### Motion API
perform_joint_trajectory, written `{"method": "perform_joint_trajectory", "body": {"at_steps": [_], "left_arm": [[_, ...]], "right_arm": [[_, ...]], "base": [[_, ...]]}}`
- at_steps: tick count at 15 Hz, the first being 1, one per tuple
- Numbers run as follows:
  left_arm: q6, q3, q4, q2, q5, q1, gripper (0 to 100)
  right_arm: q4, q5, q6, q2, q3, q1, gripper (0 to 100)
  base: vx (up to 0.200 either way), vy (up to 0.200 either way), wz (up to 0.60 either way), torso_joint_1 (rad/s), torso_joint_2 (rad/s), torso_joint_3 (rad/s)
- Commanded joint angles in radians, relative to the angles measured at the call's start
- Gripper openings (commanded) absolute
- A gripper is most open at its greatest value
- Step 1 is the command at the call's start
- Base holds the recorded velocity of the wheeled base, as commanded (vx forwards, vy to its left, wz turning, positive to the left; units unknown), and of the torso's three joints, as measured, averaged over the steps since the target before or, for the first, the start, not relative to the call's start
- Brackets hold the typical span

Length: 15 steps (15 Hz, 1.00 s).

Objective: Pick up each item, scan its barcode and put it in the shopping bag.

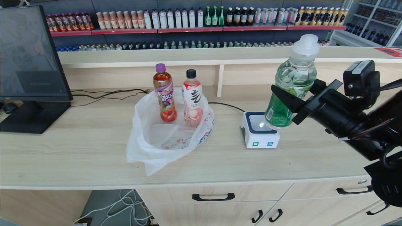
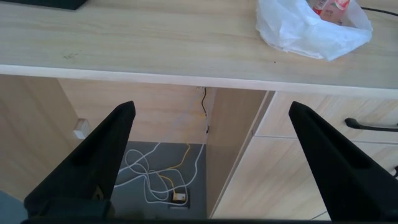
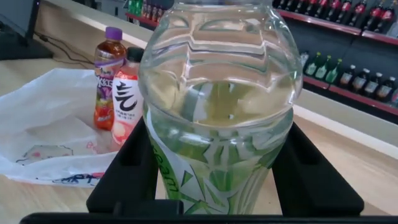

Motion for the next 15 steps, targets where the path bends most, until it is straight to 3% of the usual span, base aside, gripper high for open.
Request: {"method": "perform_joint_trajectory", "body": {"at_steps": [1, 4, 7, 11, 15], "left_arm": [[-0.001, 0.001, -0.003, 0.002, 0.000, 0.001, 100], [0.000, 0.001, -0.003, 0.000, 0.000, 0.001, 100], [0.002, 0.001, -0.003, 0.000, -0.001, -0.001, 100], [0.006, 0.001, -0.006, 0.000, -0.001, 0.001, 100], [0.008, 0.001, -0.012, 0.000, 0.000, 0.001, 100]], "right_arm": [[-0.001, -0.002, -0.031, 0.068, -0.049, 0.008, 0], [0.062, -0.055, -0.159, 0.070, -0.125, 0.022, 0], [0.083, -0.049, -0.327, 0.080, -0.111, 0.021, 0], [0.085, 0.061, -0.544, 0.100, -0.106, 0.004, 0], [0.083, 0.080, -0.606, 0.129, -0.122, 0.004, 0]], "base": [[0.000, 0.000, 0.00, 0.000, 0.00, 0.000], [0.000, 0.000, 0.00, 0.000, 0.00, 0.000], [0.000, 0.000, 0.00, 0.000, 0.00, 0.000], [0.000, 0.000, 0.00, 0.000, 0.00, 0.000], [0.000, 0.000, 0.00, 0.000, 0.00, 0.000]]}}
